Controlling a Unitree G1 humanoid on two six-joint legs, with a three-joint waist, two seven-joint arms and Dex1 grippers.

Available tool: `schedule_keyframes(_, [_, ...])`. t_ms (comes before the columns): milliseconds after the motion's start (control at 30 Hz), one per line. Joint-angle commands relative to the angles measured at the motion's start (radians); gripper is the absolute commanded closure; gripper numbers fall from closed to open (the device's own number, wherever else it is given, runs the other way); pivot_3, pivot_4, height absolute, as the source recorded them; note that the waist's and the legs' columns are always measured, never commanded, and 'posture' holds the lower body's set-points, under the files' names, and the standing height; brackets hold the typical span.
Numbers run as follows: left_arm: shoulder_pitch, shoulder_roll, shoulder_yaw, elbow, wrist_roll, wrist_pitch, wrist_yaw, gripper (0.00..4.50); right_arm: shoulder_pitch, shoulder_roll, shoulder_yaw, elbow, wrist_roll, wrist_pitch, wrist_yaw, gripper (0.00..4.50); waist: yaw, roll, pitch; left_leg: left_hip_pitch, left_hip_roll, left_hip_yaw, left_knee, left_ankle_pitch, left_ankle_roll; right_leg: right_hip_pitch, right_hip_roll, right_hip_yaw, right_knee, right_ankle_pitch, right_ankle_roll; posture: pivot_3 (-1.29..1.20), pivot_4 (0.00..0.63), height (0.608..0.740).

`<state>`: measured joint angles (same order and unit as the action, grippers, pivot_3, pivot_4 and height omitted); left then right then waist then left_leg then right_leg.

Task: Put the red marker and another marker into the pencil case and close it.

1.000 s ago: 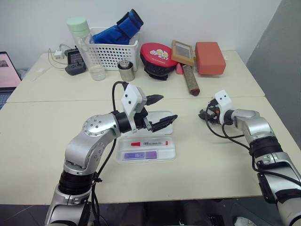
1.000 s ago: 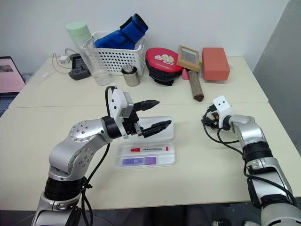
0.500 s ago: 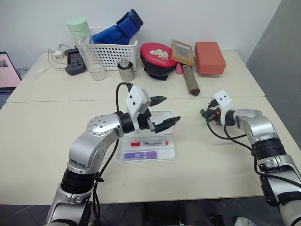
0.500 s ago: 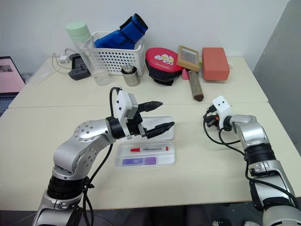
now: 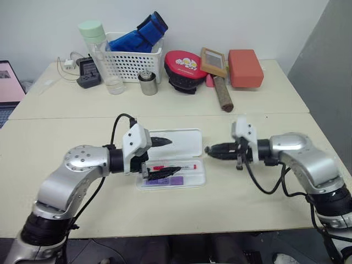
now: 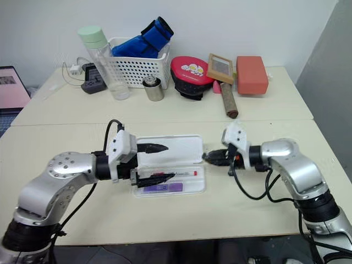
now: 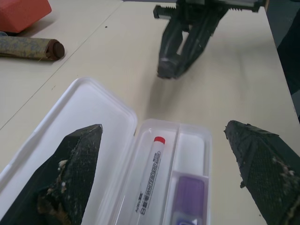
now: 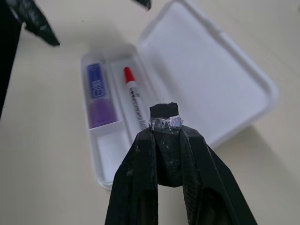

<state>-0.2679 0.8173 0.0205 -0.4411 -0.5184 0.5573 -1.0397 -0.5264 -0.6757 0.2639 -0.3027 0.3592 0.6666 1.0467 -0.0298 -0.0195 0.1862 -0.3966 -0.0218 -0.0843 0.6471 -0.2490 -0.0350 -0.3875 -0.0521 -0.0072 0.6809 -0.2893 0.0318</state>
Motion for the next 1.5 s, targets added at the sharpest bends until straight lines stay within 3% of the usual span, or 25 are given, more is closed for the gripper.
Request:
schedule_keyframes(33, [0.028,0.067,0.076,-0.045,-0.052,-0.008,-0.066,0.0,0.0,0.013,0.067,-0.005,-0.051,-0.039,0.002,4.19,0.0,0.0,0.0,0.0,0.0,0.0,0.0,0.0,0.0,0.0,0.0,0.0,0.0,0.0,0.0,0.0,0.15,0.74])
schedule_keyframes(167, [0.063,0.121,0.115,-0.07,-0.078,0.004,-0.097,0.0,-0.002,0.036,0.146,0.003,-0.092,-0.054,0.014,4.19,0.0,0.0,0.0,0.0,0.0,0.0,-0.001,0.0,0.0,0.0,0.0,0.0,0.0,0.0,0.0,0.0,0.15,0.74])
schedule_keyframes(600, [0.071,0.124,0.122,-0.119,-0.123,0.052,-0.053,0.0,-0.019,0.098,0.204,0.066,-0.139,-0.074,0.018,4.19,-0.001,0.0,0.0,0.0,0.0,0.0,0.0,0.0,0.0,-0.001,0.0,0.0,0.0,0.0,0.0,0.0,0.15,0.74])
schedule_keyframes(667, [0.072,0.125,0.123,-0.12,-0.124,0.055,-0.048,0.0,-0.021,0.102,0.203,0.069,-0.141,-0.075,0.021,3.49,-0.001,0.0,0.0,0.0,0.0,0.0,0.0,0.0,0.0,-0.001,0.0,0.0,0.0,0.0,0.0,0.0,0.15,0.74])
schedule_keyframes(867, [0.074,0.123,0.13,-0.129,-0.141,0.067,-0.036,0.0,-0.025,0.109,0.2,0.069,-0.141,-0.074,0.031,2.34,-0.001,0.0,0.0,0.0,0.0,0.0,0.0,0.0,0.0,0.0,0.0,0.0,0.0,0.0,0.0,0.0,0.15,0.74])
schedule_keyframes(1000, [0.086,0.13,0.138,-0.122,-0.136,0.067,-0.035,0.0,-0.028,0.106,0.191,0.052,-0.128,-0.07,0.046,1.35,-0.001,0.0,0.0,0.0,0.0,0.0,0.0,0.0,0.0,0.0,0.0,0.0,0.0,0.0,0.0,0.0,0.15,0.74])
schedule_keyframes(1200, [0.217,0.155,0.28,-0.12,-0.162,0.099,-0.033,0.0,-0.076,0.119,0.092,0.027,-0.023,-0.015,0.07,0.07,-0.003,0.0,0.0,0.0,0.001,0.0,0.0,0.0,0.0,-0.001,0.0,0.0,0.0,0.0,0.0,0.0,0.15,0.74])
schedule_keyframes(1367, [0.298,0.161,0.38,-0.136,-0.178,0.11,-0.023,0.0,-0.162,0.128,0.05,0.106,0.015,-0.026,0.108,0.03,-0.002,0.001,0.0,0.001,0.001,-0.001,-0.001,0.0,0.0,-0.001,0.0,0.0,0.0,0.0,0.0,0.0,0.15,0.74])
schedule_keyframes(1500, [0.346,0.161,0.457,-0.132,-0.162,0.116,-0.008,0.0,-0.31,0.185,0.011,0.296,0.011,-0.076,0.124,0.03,-0.001,0.001,0.0,0.001,0.0,0.0,-0.001,0.0,0.0,-0.001,0.0,0.0,0.0,0.0,0.0,0.0,0.15,0.74])
